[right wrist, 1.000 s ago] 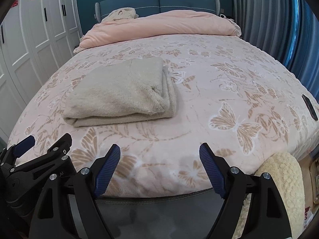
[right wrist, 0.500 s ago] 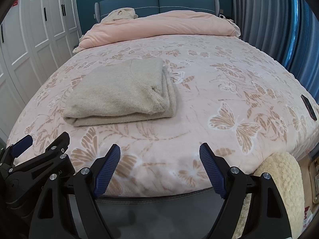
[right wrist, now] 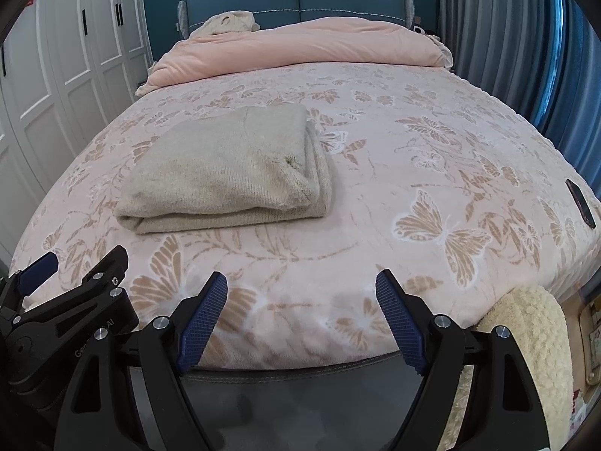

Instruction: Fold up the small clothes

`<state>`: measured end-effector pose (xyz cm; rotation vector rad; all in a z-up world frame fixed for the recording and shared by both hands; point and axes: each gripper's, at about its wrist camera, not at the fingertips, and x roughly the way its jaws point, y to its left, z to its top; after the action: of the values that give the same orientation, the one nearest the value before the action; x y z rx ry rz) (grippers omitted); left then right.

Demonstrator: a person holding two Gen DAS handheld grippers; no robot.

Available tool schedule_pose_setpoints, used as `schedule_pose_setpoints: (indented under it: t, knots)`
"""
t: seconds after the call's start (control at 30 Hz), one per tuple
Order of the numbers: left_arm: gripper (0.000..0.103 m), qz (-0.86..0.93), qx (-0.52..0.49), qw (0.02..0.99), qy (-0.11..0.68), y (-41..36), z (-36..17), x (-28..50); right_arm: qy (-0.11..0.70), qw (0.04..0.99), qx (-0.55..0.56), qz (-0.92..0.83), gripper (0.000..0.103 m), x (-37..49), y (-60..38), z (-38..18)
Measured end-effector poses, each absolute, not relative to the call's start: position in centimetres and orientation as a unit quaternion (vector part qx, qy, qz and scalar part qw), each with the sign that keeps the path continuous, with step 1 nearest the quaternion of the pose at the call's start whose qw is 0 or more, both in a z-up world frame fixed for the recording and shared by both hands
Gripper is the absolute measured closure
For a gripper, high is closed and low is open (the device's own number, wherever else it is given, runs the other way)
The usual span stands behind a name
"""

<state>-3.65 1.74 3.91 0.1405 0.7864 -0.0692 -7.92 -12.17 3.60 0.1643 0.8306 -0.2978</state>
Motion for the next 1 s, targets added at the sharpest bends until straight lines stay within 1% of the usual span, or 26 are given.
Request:
schedule_pose_setpoints:
  t: [1.0]
  knots:
    - [0.017,-0.032,0.070,0.920,0.384,1.86,3.51,-3.30,0.403,0.901,0.078,-0.143,0.024,-7.89,-12.33,3.31]
